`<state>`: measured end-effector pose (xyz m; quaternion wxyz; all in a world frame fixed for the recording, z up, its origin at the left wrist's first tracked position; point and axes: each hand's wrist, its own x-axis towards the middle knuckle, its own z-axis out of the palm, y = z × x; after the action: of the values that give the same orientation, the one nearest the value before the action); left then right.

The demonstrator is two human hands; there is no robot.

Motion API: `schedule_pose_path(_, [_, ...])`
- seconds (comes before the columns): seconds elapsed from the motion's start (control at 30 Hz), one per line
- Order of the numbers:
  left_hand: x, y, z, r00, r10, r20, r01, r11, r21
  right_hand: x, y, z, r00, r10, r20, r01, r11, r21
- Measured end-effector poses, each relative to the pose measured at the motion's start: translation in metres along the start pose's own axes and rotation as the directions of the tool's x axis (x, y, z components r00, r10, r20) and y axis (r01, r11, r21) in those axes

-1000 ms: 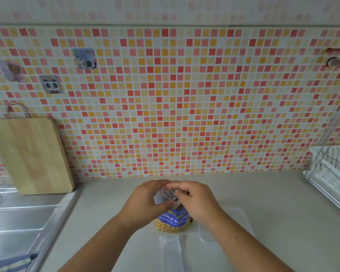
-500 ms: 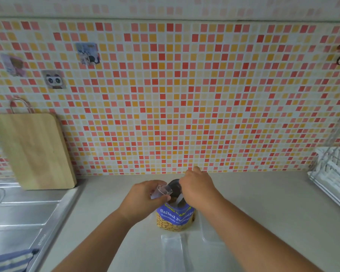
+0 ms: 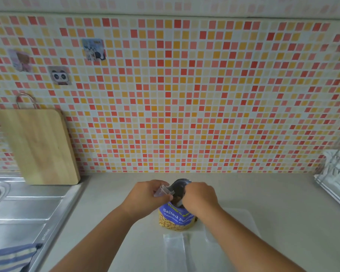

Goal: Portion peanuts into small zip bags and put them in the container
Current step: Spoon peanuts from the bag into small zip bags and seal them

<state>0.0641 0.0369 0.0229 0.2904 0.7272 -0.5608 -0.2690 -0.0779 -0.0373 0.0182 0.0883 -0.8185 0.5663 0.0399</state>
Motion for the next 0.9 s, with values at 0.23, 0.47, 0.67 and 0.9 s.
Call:
schedule_pose_path(0.23, [0.0, -0.002, -0.004, 1.0, 0.013, 0.0, -0.013, 0.998, -0.056, 0.019, 0.035, -0.009, 0.987, 0.12, 0.108, -0.141, 0.966, 0.216])
schedule_pose_path(0.47, [0.002, -0.005, -0.011, 0.994, 0.039, -0.102, -0.047, 0.996, -0.079, 0.022, 0.061, -0.028, 0.975, 0.163, 0.154, -0.173, 0.983, 0.06])
schedule_pose_path(0.67, [0.004, 0.002, -0.006, 0.984, 0.165, -0.074, -0.149, 0.973, 0.177, 0.02, 0.08, -0.045, 0.965, 0.227, 0.129, -0.243, 0.962, 0.126])
schedule_pose_path(0.9, [0.011, 0.01, 0.002, 0.979, 0.195, -0.062, -0.164, 0.929, 0.332, 0.025, 0.089, -0.072, 0.929, 0.329, 0.172, -0.357, 0.919, 0.166])
